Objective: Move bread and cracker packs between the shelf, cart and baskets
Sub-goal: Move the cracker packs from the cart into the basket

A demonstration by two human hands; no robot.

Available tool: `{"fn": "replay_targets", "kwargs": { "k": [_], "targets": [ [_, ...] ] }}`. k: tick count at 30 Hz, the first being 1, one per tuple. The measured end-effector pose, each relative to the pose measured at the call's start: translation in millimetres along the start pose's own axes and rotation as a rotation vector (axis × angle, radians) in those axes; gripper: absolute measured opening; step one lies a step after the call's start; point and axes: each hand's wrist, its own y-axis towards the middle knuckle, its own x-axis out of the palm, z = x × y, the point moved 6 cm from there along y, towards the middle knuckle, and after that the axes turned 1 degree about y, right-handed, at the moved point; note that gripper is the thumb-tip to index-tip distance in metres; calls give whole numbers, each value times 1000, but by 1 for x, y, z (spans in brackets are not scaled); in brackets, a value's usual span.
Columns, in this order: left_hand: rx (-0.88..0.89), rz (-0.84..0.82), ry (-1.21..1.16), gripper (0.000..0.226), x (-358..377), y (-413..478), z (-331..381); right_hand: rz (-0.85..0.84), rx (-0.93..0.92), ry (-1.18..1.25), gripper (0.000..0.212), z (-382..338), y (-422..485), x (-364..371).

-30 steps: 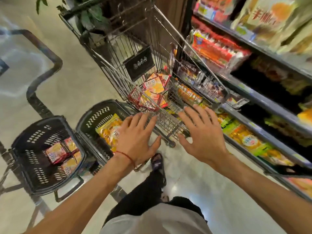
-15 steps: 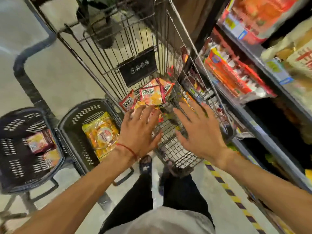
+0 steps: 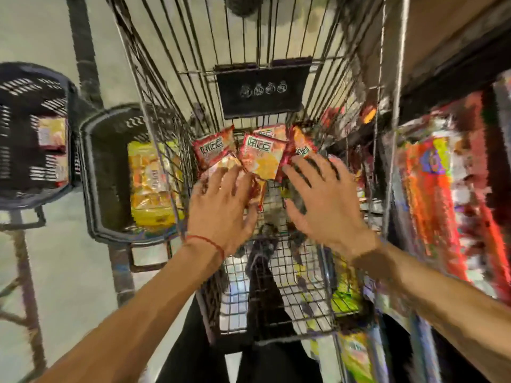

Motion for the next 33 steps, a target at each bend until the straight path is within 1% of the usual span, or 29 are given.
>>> {"fn": "replay_targets", "kwargs": {
  "k": [5,8,10,14,16,20,22,24,26,28,31,33],
  "targets": [
    [-176,-52,-67,60,46,22,-5,18,-48,44,63,18,51,53],
    [-235,-72,-117,59,71,30,-11,-14,-11,88,63,22,94,95],
    [-271,-72,-128,59,84,32,-15,-48,47,119,65,22,121,121],
    [-325,-102,-160,60,100,31,-21,-160,125,136,84,24,157,164],
    [-349,-156,-197,61,105,30,-22,-197,129,167,91,27,165,177],
    [-392,-259,-283,65,113,27,-24,-237,165,183,98,29,165,187],
    [-406,-279,-312,64,114,25,-25,-269,225,212,101,31,159,188],
    [-428,-287,-346,62,115,23,-26,-292,291,310,100,35,149,189],
    [-446,-269,-397,60,118,23,-24,-283,351,442,97,42,136,188],
    [-468,-235,-482,58,122,26,-20,-260,399,525,96,49,121,184],
    [-596,-183,-641,59,138,31,-18,-238,482,603,95,60,98,189],
    [-747,-173,-777,70,157,36,-19,-199,559,697,95,67,83,194]
  ]
}}
